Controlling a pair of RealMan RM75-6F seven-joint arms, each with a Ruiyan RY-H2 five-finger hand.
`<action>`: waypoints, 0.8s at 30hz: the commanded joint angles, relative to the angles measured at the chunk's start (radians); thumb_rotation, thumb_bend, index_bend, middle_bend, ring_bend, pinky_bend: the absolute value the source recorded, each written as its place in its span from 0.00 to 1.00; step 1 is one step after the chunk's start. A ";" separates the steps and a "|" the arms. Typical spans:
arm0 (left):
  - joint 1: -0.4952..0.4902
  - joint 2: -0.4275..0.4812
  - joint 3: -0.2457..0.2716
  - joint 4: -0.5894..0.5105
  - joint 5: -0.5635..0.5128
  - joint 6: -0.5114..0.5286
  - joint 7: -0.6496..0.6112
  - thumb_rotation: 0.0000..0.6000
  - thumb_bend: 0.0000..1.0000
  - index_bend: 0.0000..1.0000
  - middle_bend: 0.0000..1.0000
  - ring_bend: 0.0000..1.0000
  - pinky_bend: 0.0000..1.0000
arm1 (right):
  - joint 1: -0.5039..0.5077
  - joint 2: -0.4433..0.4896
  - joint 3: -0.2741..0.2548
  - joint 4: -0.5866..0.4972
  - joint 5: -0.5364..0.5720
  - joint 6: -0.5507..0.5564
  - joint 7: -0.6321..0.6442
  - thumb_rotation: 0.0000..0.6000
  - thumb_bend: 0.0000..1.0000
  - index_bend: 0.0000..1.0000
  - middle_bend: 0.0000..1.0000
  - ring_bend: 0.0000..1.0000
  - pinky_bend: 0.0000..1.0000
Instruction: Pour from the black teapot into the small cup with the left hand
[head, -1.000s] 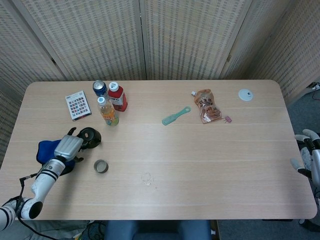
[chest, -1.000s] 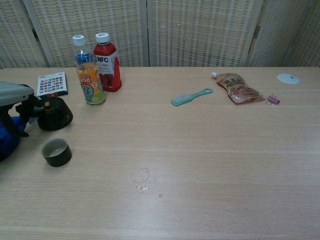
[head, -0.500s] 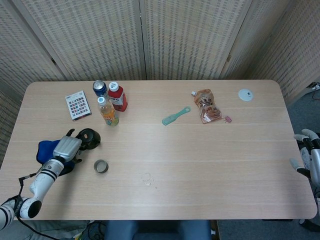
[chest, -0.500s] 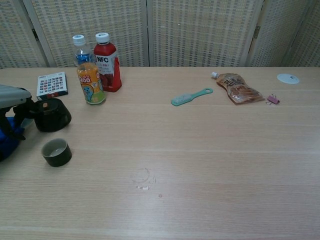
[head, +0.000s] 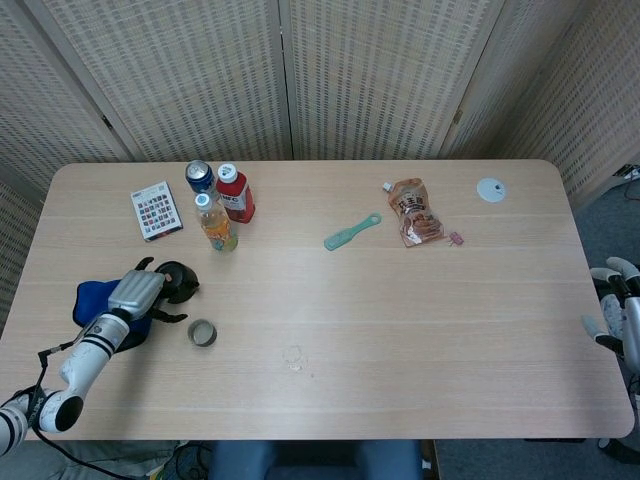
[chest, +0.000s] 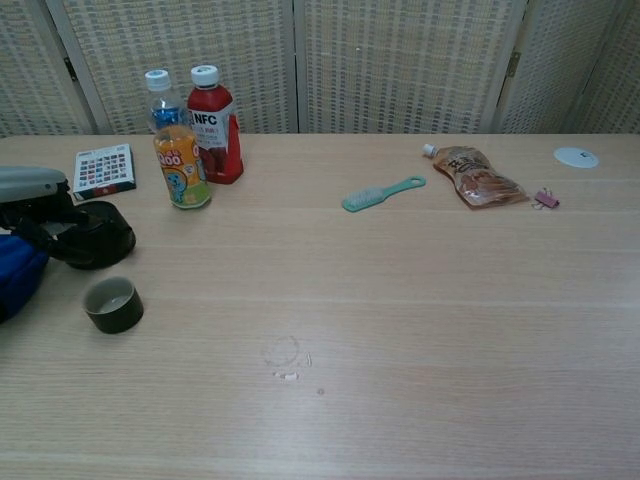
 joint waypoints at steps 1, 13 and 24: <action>0.003 -0.005 -0.017 0.014 0.032 0.015 -0.070 0.38 0.11 0.95 0.96 0.81 0.00 | -0.001 0.000 0.001 0.002 0.002 0.001 0.003 1.00 0.16 0.32 0.23 0.20 0.18; 0.015 -0.037 -0.060 0.071 0.052 0.063 -0.217 0.24 0.09 1.00 1.00 0.90 0.00 | -0.002 -0.003 0.004 0.016 0.001 0.004 0.021 1.00 0.16 0.32 0.23 0.20 0.18; 0.052 0.007 -0.100 -0.006 0.006 0.172 -0.159 0.23 0.13 1.00 1.00 0.97 0.03 | -0.002 -0.009 0.003 0.026 -0.010 0.007 0.037 1.00 0.16 0.32 0.23 0.20 0.17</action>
